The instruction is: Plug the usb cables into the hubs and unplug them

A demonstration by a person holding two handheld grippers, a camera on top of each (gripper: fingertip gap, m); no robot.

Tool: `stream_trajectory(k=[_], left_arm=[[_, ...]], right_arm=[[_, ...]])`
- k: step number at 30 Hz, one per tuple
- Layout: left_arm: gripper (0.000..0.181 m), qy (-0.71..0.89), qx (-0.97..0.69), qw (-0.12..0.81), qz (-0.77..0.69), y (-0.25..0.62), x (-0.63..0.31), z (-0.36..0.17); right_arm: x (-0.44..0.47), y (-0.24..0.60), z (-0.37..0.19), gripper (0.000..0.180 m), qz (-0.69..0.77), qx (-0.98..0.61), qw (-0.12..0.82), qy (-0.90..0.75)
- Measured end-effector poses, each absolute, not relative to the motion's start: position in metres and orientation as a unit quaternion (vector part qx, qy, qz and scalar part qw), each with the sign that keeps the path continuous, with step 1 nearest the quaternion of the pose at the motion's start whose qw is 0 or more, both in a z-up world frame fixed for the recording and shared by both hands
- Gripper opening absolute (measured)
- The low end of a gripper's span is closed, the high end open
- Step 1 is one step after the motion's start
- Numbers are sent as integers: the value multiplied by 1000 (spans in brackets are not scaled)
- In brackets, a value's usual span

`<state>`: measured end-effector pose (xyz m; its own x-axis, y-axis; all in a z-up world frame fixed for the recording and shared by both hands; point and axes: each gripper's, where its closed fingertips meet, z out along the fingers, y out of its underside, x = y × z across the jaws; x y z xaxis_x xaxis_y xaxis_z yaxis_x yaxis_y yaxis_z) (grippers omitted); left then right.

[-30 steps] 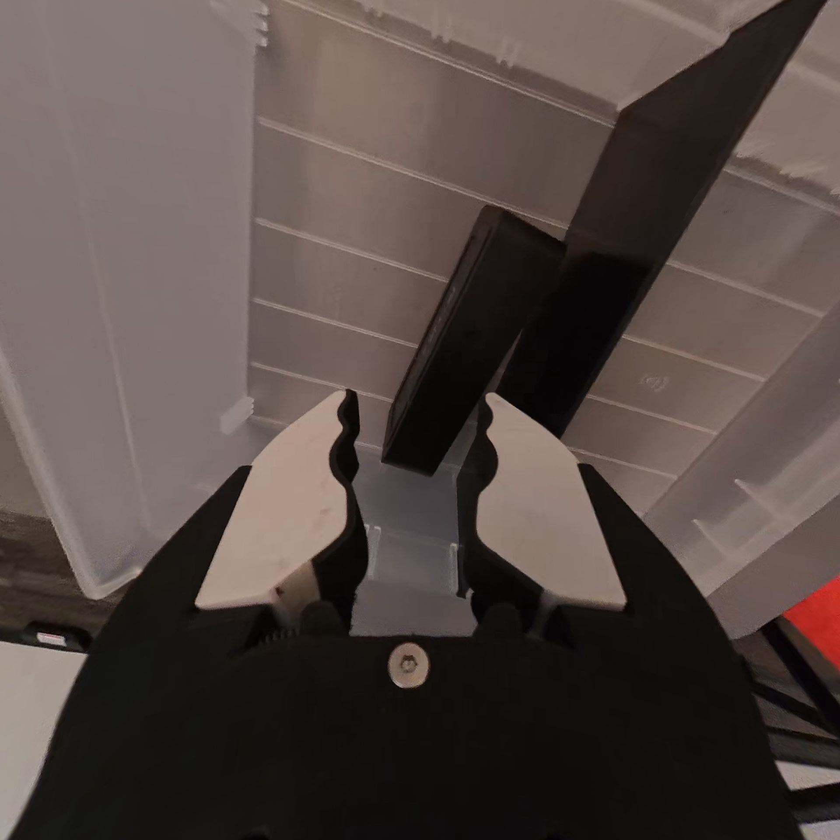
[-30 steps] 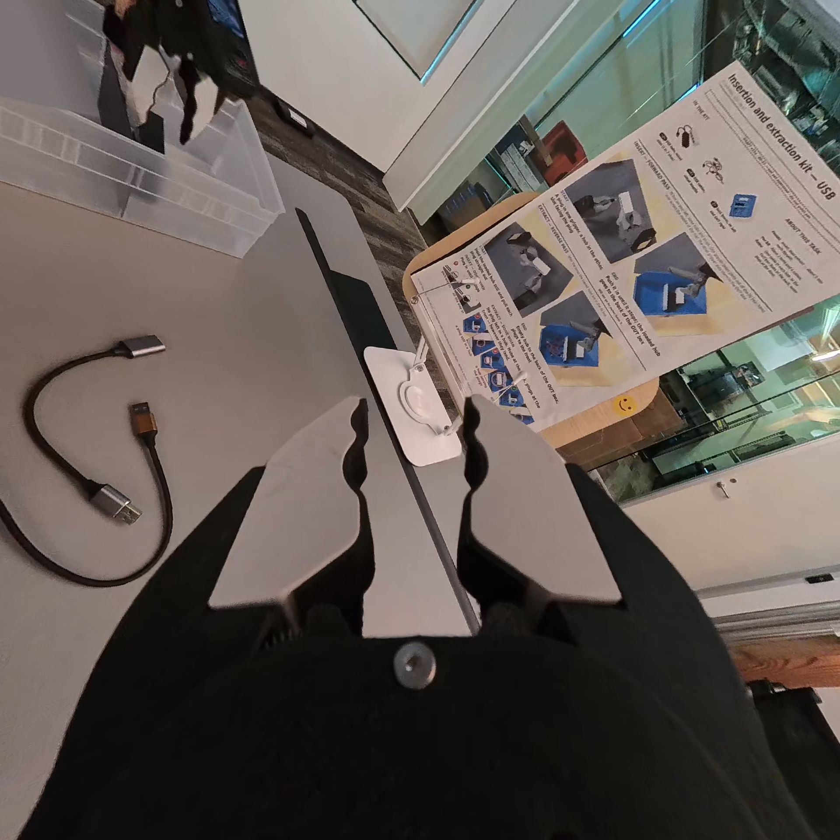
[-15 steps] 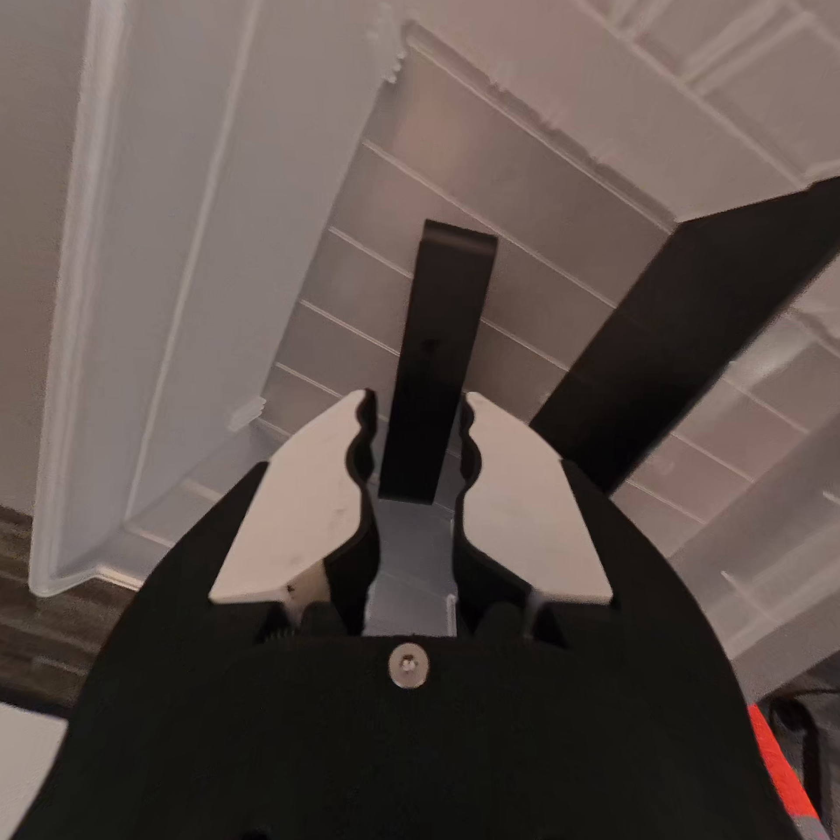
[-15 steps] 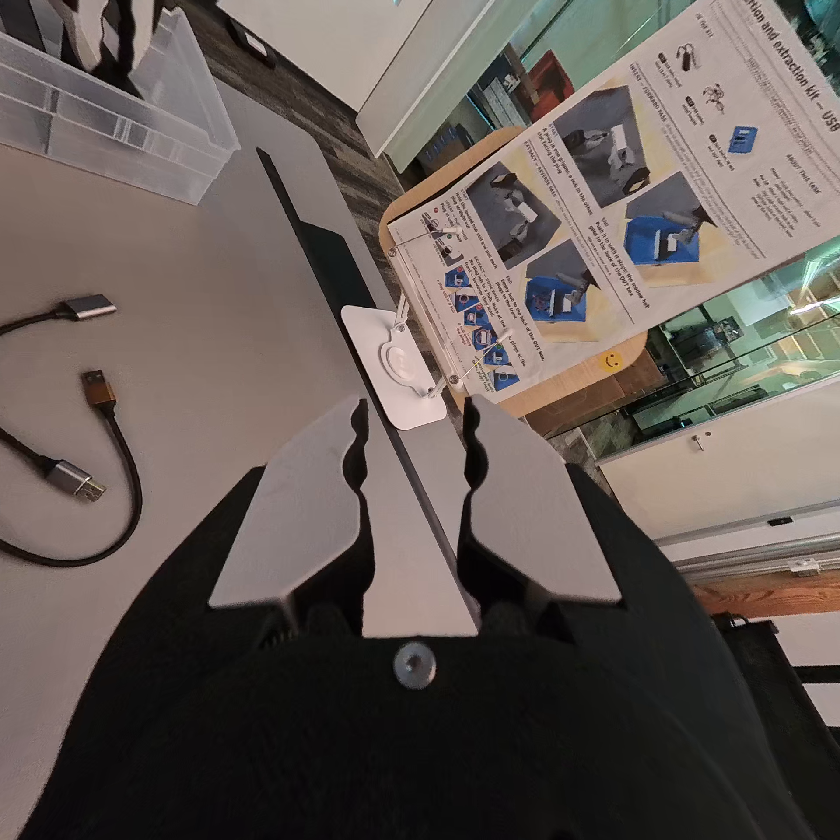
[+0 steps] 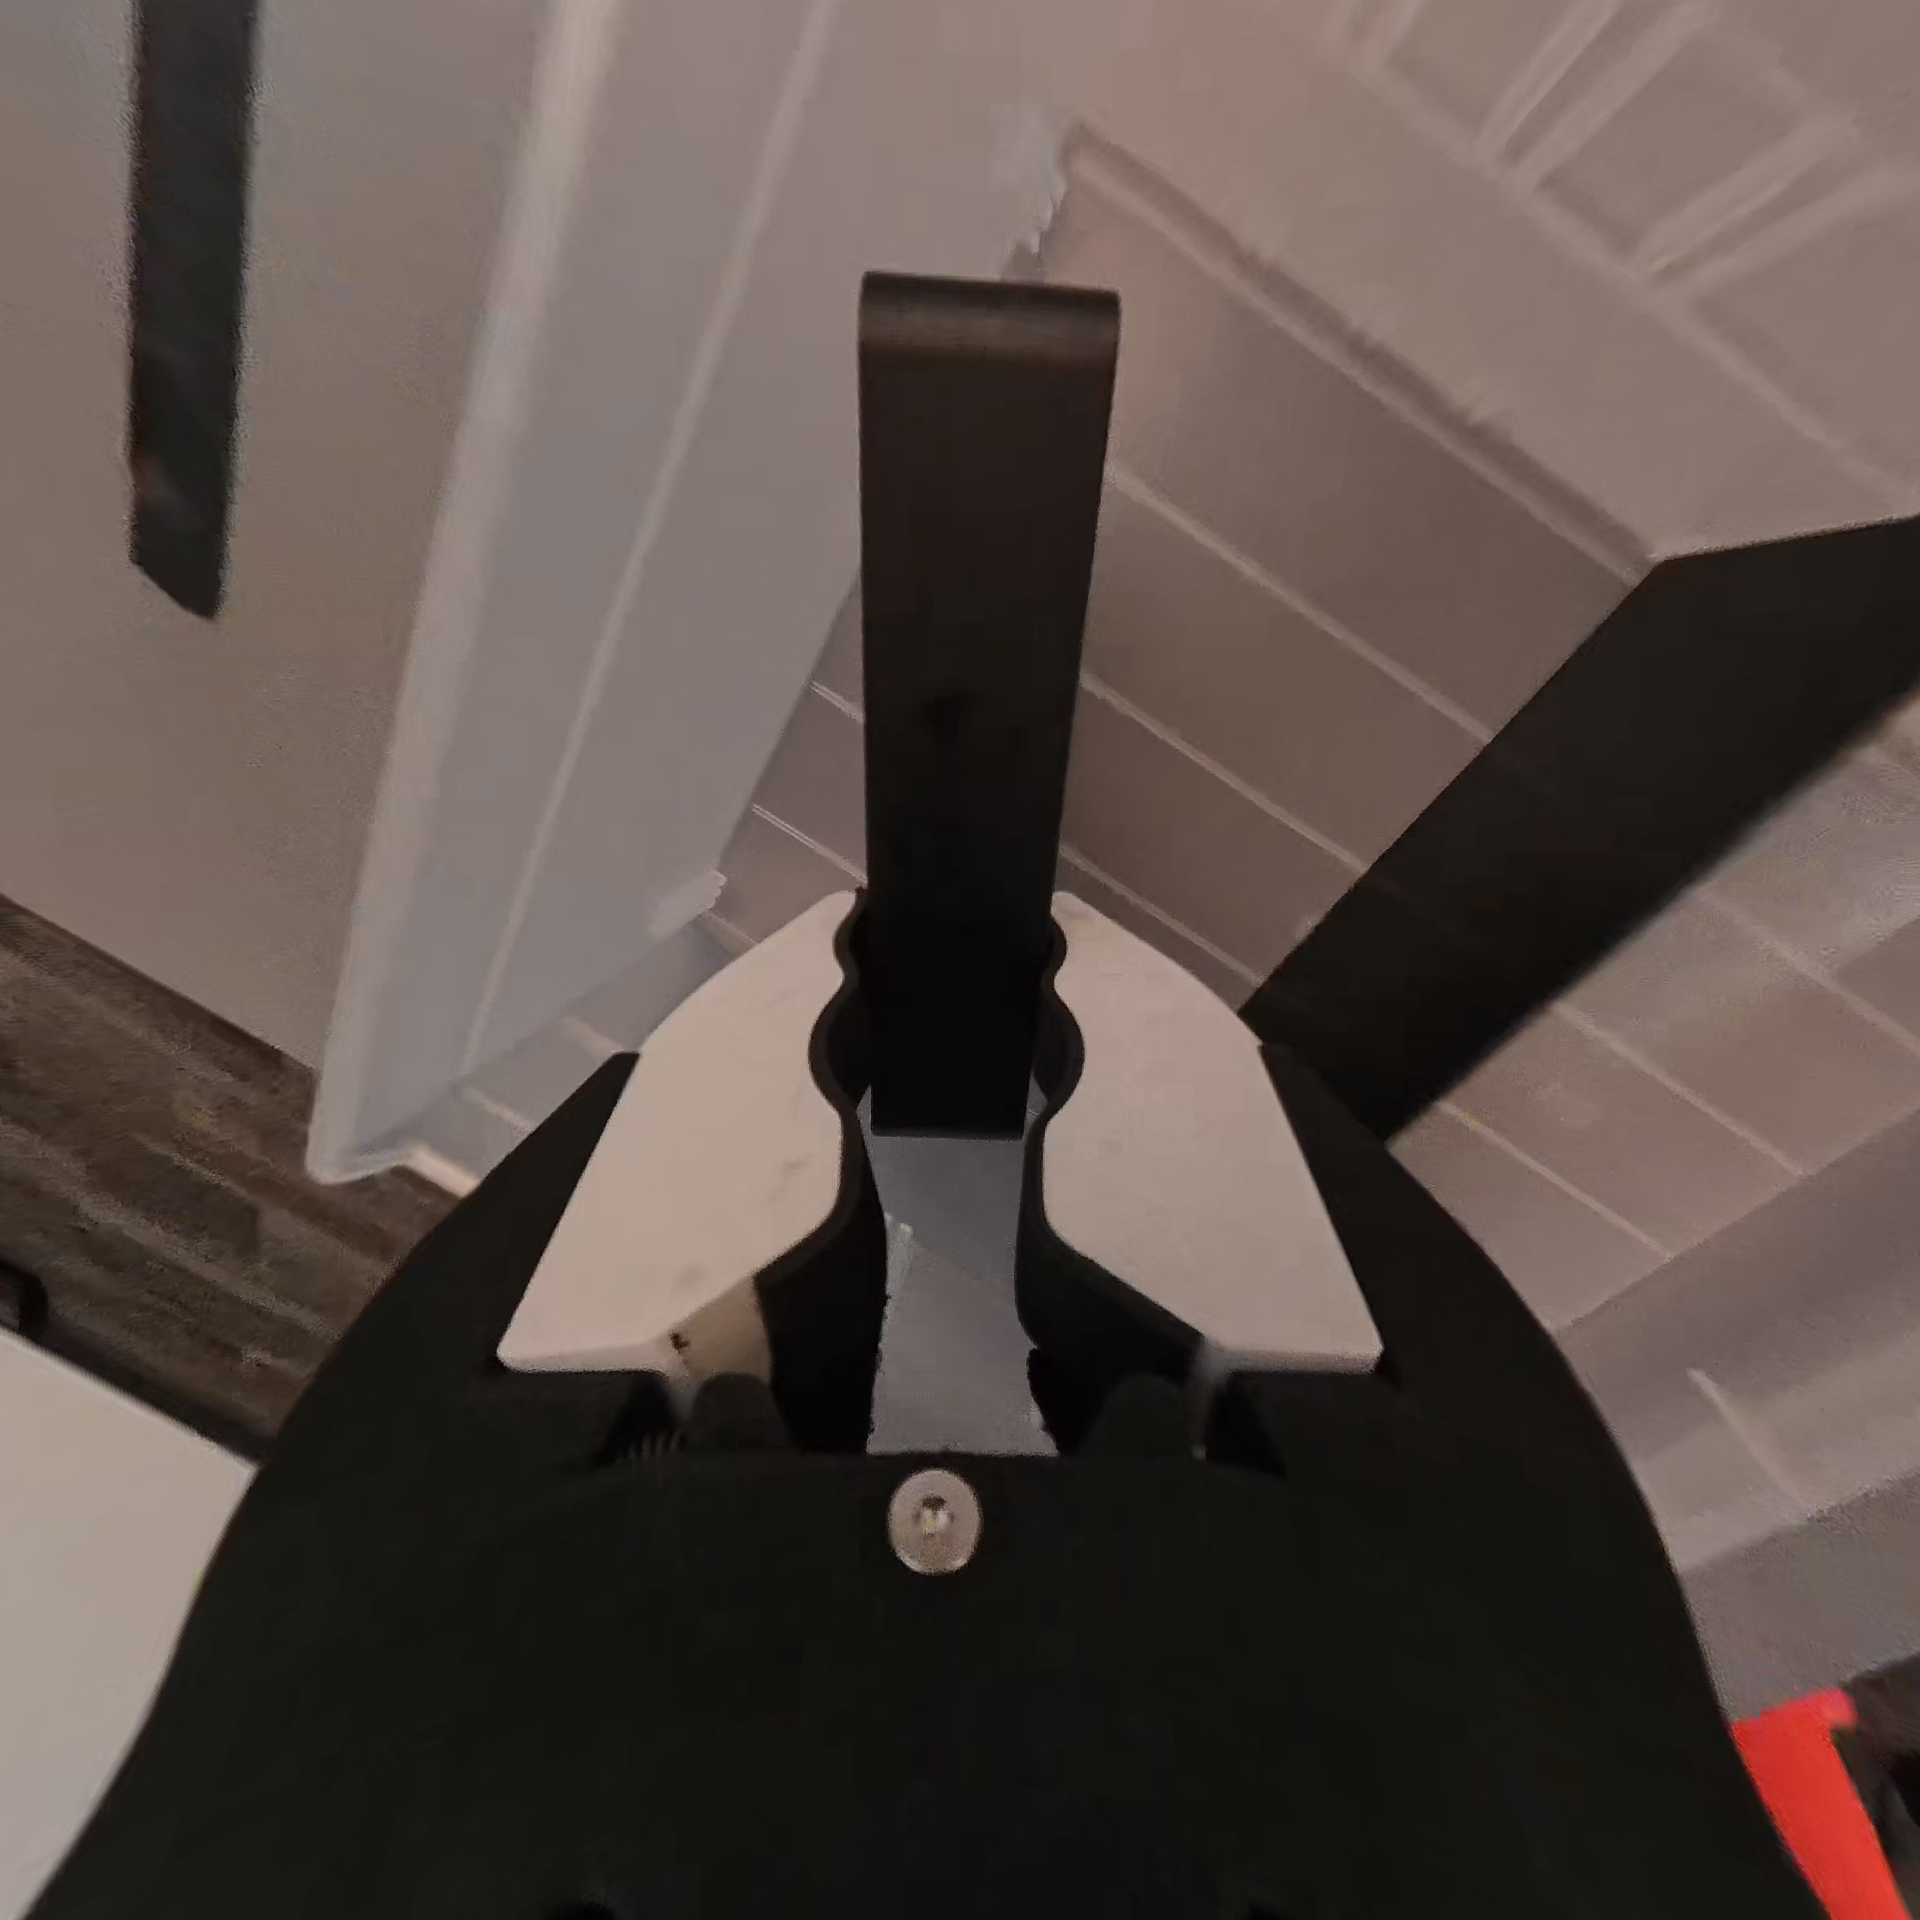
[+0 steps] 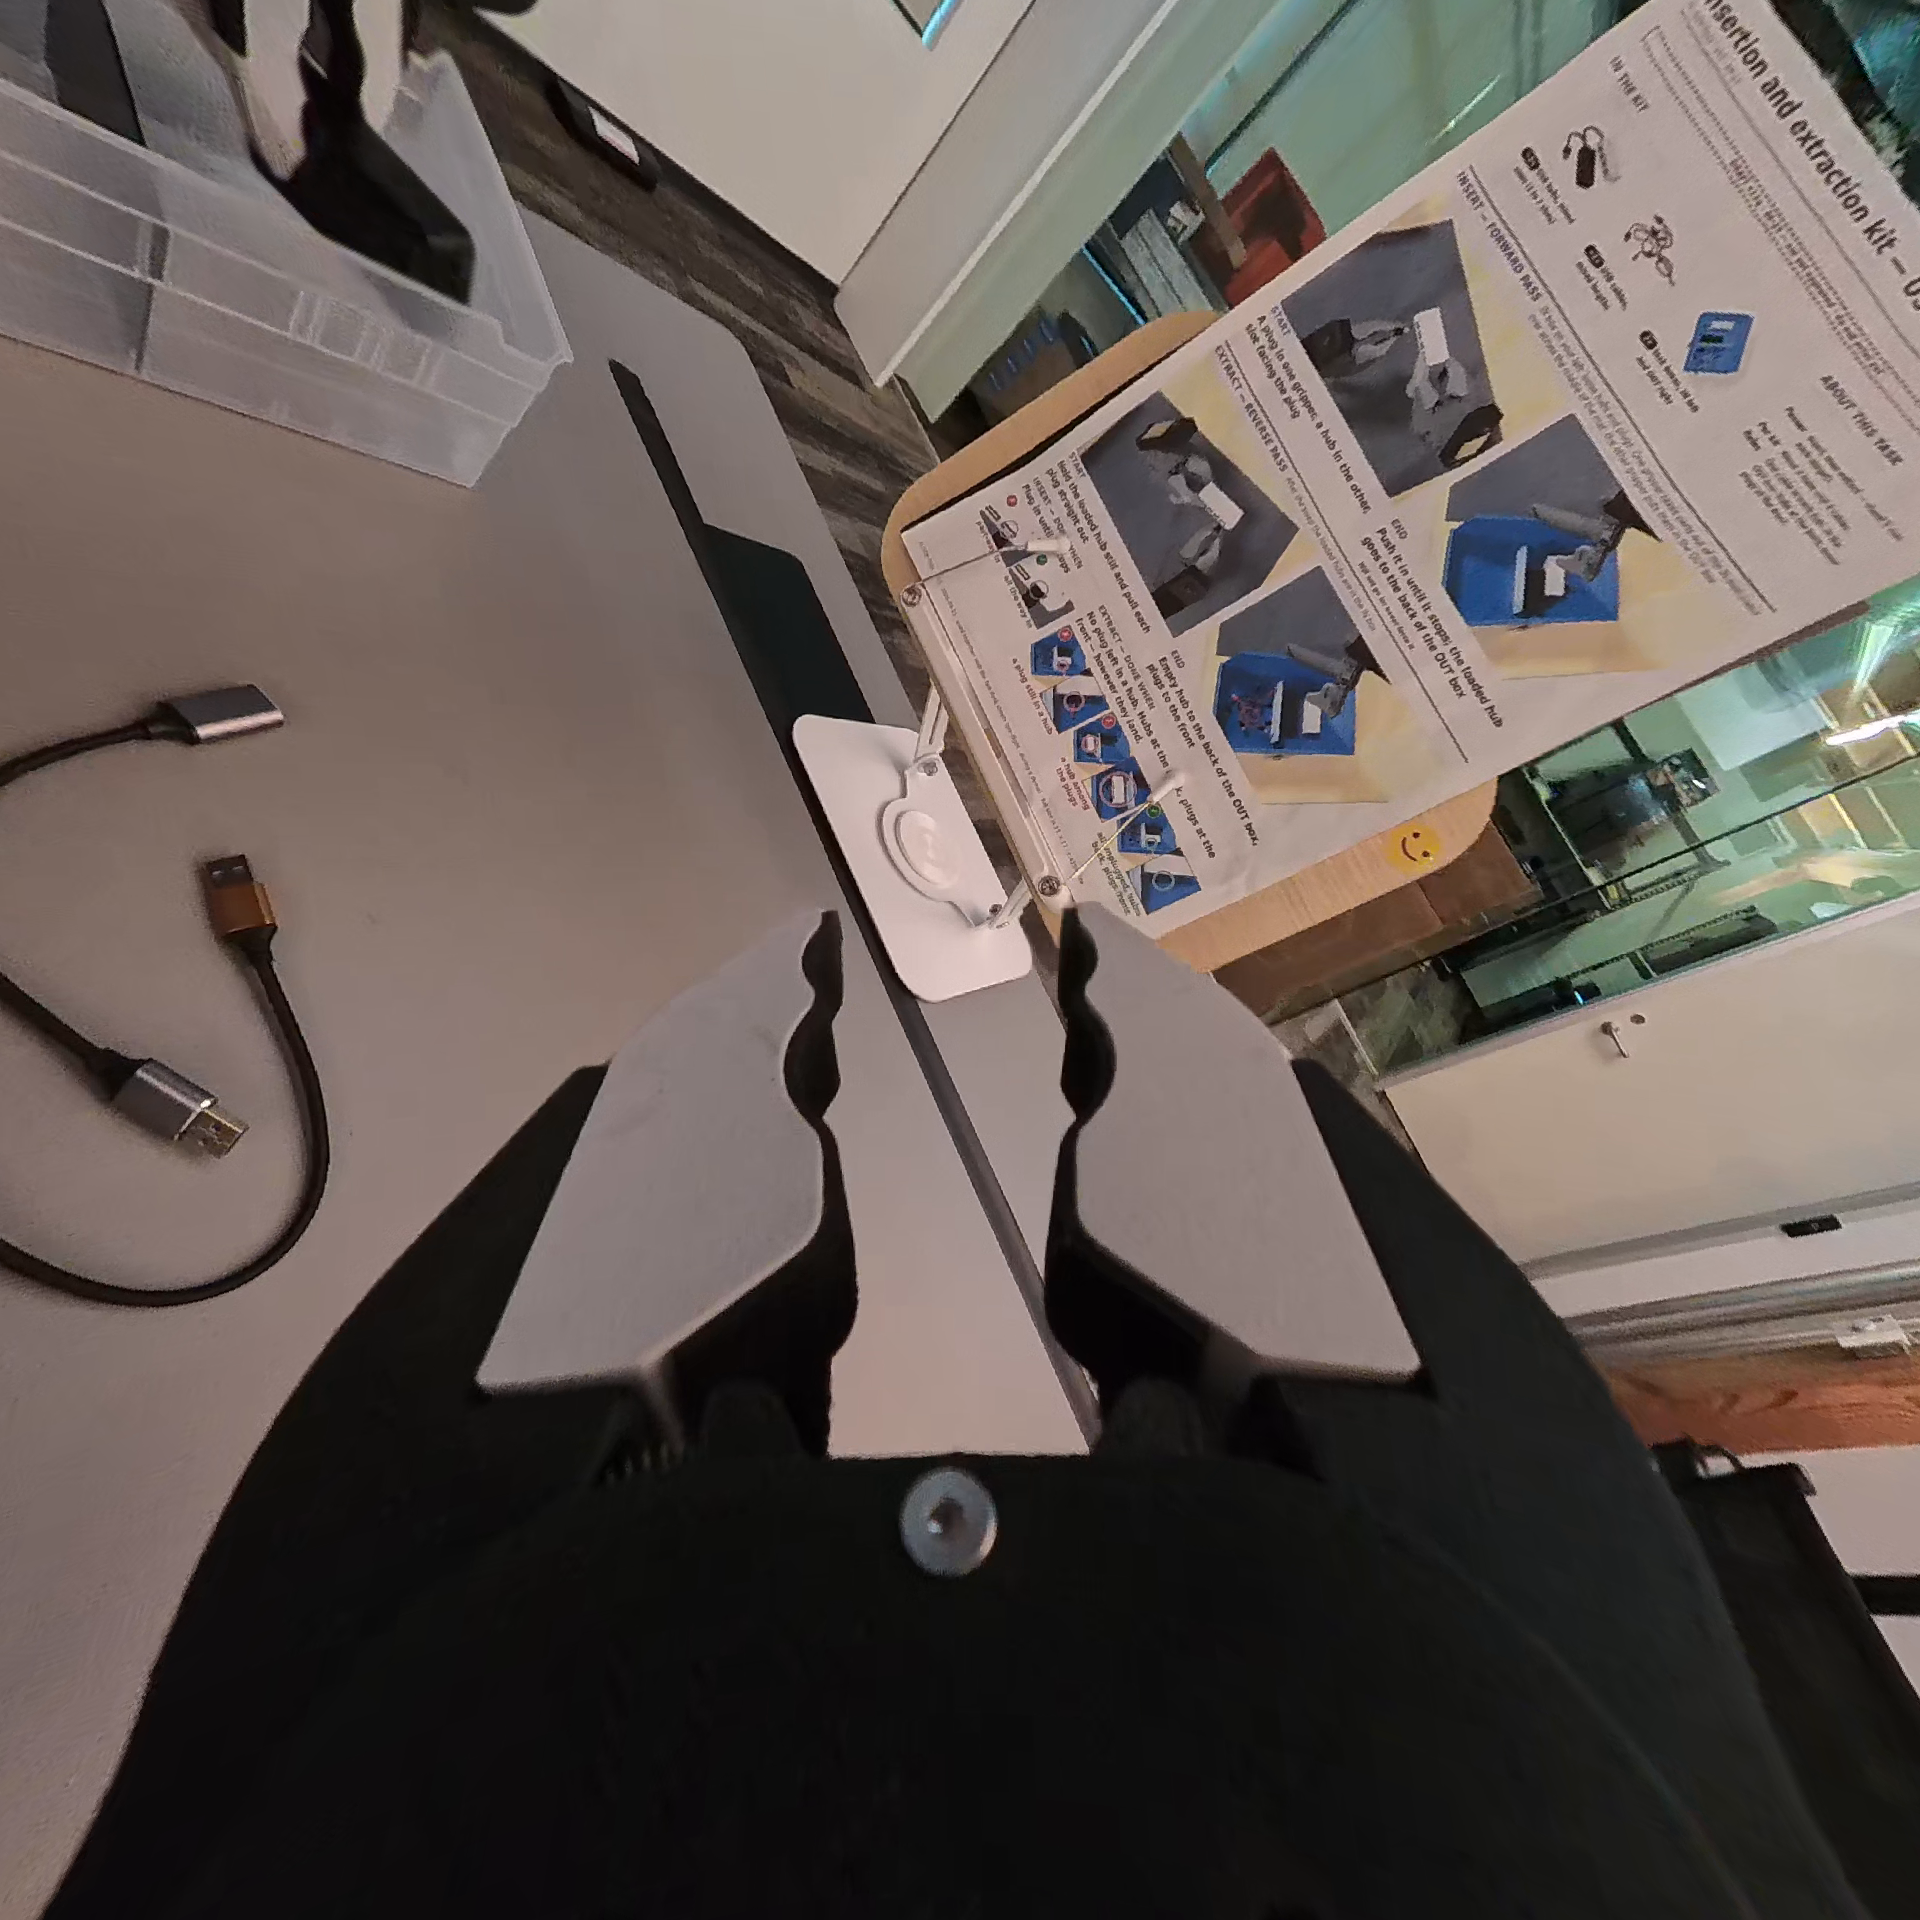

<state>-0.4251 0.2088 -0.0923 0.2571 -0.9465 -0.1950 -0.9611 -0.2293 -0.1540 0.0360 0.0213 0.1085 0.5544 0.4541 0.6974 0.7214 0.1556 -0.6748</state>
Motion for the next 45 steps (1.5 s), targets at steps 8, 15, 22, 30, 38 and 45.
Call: stream_trajectory(k=[8, 15, 22, 30, 38, 45], left_arm=[[25, 517, -755, 315, -250, 144, -299, 40], [26, 547, -636, 338, -428, 18, -146, 68], [27, 563, -589, 338, -472, 6, -81, 33], [51, 466, -714, 391, -345, 73, -117, -66], [37, 461, -728, 434, -263, 74, -141, -70], [38, 418, -758, 405, -294, 84, -155, -85]], right_arm=[[-11, 26, 117, 40, -2, -610, 641, -466], [-105, 22, 119, 57, 305, -578, 623, -431], [-100, 17, 96, 29, 455, -583, 518, -430], [-90, 87, 14, 29, 438, -589, 530, -424], [-118, 125, -45, 29, 384, -608, 478, -505], [-135, 130, -76, 29, 353, -587, 442, -579]])
